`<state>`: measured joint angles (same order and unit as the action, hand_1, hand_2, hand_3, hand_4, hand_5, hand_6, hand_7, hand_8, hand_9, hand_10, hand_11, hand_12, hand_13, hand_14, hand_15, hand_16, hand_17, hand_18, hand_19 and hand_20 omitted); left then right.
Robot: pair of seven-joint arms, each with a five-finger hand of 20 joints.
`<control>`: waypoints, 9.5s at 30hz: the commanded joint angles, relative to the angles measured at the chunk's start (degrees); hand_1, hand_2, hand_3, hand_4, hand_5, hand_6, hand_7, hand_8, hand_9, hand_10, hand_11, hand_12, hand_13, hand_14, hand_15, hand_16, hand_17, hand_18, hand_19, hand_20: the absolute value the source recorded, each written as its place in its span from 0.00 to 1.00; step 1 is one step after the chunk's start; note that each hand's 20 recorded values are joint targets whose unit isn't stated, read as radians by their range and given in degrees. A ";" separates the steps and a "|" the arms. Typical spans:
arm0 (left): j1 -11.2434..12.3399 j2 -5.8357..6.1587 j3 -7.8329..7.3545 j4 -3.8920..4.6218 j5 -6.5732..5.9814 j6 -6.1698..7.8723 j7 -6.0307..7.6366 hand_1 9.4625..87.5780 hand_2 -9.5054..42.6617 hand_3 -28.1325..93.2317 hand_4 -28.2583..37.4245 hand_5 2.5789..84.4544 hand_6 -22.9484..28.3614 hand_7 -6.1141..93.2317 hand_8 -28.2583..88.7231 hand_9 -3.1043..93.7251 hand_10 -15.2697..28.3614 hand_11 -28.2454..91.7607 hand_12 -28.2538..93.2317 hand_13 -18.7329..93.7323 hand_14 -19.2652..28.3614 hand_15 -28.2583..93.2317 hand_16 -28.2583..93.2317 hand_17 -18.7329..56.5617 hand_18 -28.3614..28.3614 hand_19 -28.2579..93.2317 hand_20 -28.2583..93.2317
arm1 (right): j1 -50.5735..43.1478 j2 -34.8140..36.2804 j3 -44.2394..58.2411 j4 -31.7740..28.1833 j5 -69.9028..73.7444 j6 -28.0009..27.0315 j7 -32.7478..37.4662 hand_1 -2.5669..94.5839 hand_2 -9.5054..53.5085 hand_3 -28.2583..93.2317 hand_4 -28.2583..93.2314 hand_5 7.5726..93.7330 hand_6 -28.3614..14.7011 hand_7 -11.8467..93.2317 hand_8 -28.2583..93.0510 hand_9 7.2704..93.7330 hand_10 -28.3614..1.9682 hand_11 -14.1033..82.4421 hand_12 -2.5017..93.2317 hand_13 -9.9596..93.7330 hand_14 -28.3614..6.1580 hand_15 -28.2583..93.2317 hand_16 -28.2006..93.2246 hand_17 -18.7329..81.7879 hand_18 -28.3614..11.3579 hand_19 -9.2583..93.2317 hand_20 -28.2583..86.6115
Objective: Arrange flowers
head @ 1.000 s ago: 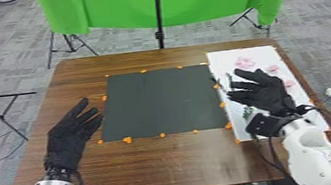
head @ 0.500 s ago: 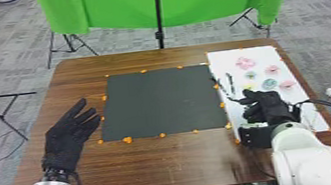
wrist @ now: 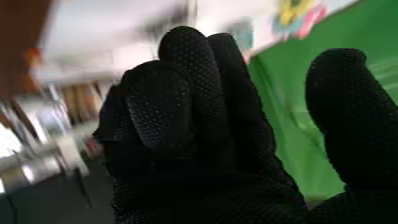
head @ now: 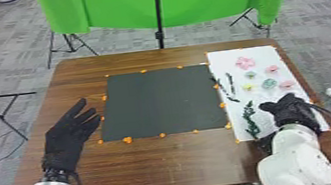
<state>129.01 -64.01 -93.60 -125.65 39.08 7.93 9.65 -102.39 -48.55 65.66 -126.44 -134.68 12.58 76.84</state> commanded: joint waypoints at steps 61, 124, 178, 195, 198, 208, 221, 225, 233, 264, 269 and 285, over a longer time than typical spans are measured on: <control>1.76 1.94 -1.64 -1.90 -0.81 1.58 1.51 0.20 0.27 0.90 0.10 0.44 0.64 0.20 0.16 0.40 0.82 0.44 0.32 0.39 0.98 0.65 0.16 0.13 0.95 0.68 0.28 | 19.46 -2.01 -23.37 3.96 -14.58 -11.26 -15.82 0.59 0.00 0.84 0.00 0.95 0.53 0.36 0.36 0.92 0.45 0.67 0.24 0.87 0.50 0.87 0.38 0.60 0.06 1.00 0.64; -6.61 6.28 0.96 -0.97 -0.98 2.59 2.64 0.21 0.28 0.90 0.10 0.44 0.64 0.20 0.16 0.41 0.81 0.43 0.32 0.40 0.99 0.65 0.17 0.14 0.95 0.68 0.28 | 41.82 -27.48 -42.39 30.90 -4.09 -24.76 -31.65 0.35 0.07 0.80 0.00 0.99 0.64 0.29 0.14 0.95 0.50 0.66 0.24 0.88 0.48 0.89 0.38 0.63 0.03 1.00 0.72; 2.14 5.96 -0.20 -1.98 -4.88 4.35 10.99 0.21 0.28 0.90 0.10 0.45 0.64 0.20 0.16 0.41 0.82 0.44 0.32 0.40 0.99 0.65 0.16 0.14 0.95 0.69 0.28 | -3.59 13.16 7.36 11.57 2.08 -18.20 -11.33 0.46 0.00 0.84 0.00 0.78 0.63 0.25 0.20 0.74 0.38 0.59 0.20 0.72 0.39 0.87 0.33 0.46 0.03 0.94 0.59; 3.74 5.43 -1.66 -3.10 -4.57 4.60 10.34 0.21 0.28 0.90 0.10 0.45 0.64 0.20 0.16 0.41 0.82 0.44 0.32 0.41 0.99 0.65 0.16 0.14 0.95 0.69 0.28 | 3.96 10.83 0.54 2.19 -5.98 -6.81 -17.10 0.58 0.00 0.83 0.00 0.97 0.62 0.29 0.30 0.90 0.57 0.62 0.30 0.83 0.51 0.89 0.37 0.54 0.06 1.00 0.64; 4.43 6.06 -1.41 -3.44 -5.03 5.50 11.61 0.20 0.28 0.90 0.10 0.45 0.64 0.20 0.16 0.41 0.82 0.44 0.32 0.41 0.99 0.65 0.16 0.14 0.95 0.69 0.28 | 11.31 6.73 -6.31 1.74 -3.09 -7.17 -20.60 0.58 0.00 0.84 0.00 0.97 0.62 0.28 0.31 0.91 0.56 0.62 0.31 0.83 0.51 0.90 0.37 0.55 0.06 1.00 0.65; 4.06 4.97 -1.84 -3.56 -4.12 4.61 9.73 0.21 0.28 0.90 0.10 0.45 0.64 0.20 0.16 0.41 0.82 0.44 0.32 0.41 0.99 0.65 0.16 0.14 0.95 0.69 0.28 | 36.01 -7.56 -33.82 13.23 -0.15 -11.24 -24.78 0.57 0.00 0.84 0.00 0.98 0.62 0.28 0.31 0.91 0.55 0.66 0.27 0.84 0.50 0.90 0.37 0.56 0.05 1.00 0.67; 3.16 3.37 -3.20 -3.59 -3.21 4.15 6.63 0.21 0.28 0.90 0.10 0.45 0.64 0.20 0.16 0.41 0.82 0.44 0.32 0.41 0.99 0.65 0.16 0.14 0.95 0.69 0.28 | 42.89 -16.22 -41.96 22.60 -0.62 -23.20 -22.53 0.54 0.00 0.83 0.04 1.00 0.61 0.31 0.33 0.93 0.52 0.71 0.26 0.86 0.49 0.92 0.38 0.59 0.03 1.00 0.73; 2.04 3.26 -2.86 -3.28 -2.94 3.60 5.92 0.20 0.28 0.90 0.10 0.45 0.64 0.20 0.16 0.41 0.82 0.44 0.32 0.41 0.99 0.65 0.16 0.14 0.95 0.69 0.28 | 43.88 -18.05 -42.51 24.14 0.15 -25.41 -20.84 0.52 0.00 0.83 0.05 1.00 0.61 0.34 0.32 0.94 0.52 0.71 0.26 0.88 0.48 0.93 0.39 0.61 0.02 1.00 0.75; 1.28 2.93 -2.83 -3.05 -2.62 3.10 4.95 0.21 0.28 0.90 0.10 0.45 0.64 0.20 0.16 0.41 0.82 0.44 0.32 0.41 0.99 0.65 0.16 0.14 0.95 0.69 0.28 | 43.10 -20.03 -42.52 25.05 0.72 -29.07 -20.29 0.47 0.06 0.87 0.06 1.00 0.63 0.41 0.22 0.99 0.52 0.70 0.26 0.90 0.46 0.93 0.39 0.64 0.00 1.00 0.79; 2.32 3.78 -1.99 -3.07 -3.12 3.39 6.48 0.21 0.28 0.90 0.11 0.45 0.65 0.20 0.16 0.41 0.82 0.44 0.32 0.41 0.99 0.65 0.16 0.14 0.95 0.69 0.28 | 42.16 -19.46 -43.23 24.81 -2.34 -21.23 -19.32 0.37 0.18 0.81 0.02 1.00 0.68 0.40 0.10 1.00 0.52 0.68 0.19 0.92 0.47 0.91 0.40 0.66 0.00 1.00 0.78; 2.63 3.73 -2.15 -3.14 -3.40 3.77 7.24 0.21 0.28 0.90 0.11 0.45 0.65 0.20 0.16 0.41 0.82 0.44 0.32 0.41 0.99 0.65 0.16 0.14 0.95 0.69 0.29 | 41.30 -15.99 -39.31 20.75 -2.42 -15.81 -18.42 0.36 0.18 0.81 0.02 1.00 0.68 0.42 0.10 1.00 0.52 0.70 0.18 0.92 0.47 0.90 0.40 0.66 0.00 1.00 0.78; 2.98 4.32 -2.54 -3.14 -3.88 4.07 7.73 0.21 0.29 0.90 0.10 0.46 0.65 0.20 0.16 0.41 0.82 0.45 0.32 0.41 0.99 0.66 0.16 0.14 0.95 0.69 0.29 | 39.78 -1.08 -25.56 22.25 9.72 -3.67 -9.55 0.40 0.04 0.86 0.03 0.74 0.55 0.24 0.14 0.77 0.35 0.53 0.20 0.73 0.37 0.85 0.35 0.47 0.00 0.97 0.55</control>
<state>130.96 -60.19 -96.08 -128.76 35.90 11.46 16.90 -64.04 -54.66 35.68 -109.63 -130.70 17.02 64.91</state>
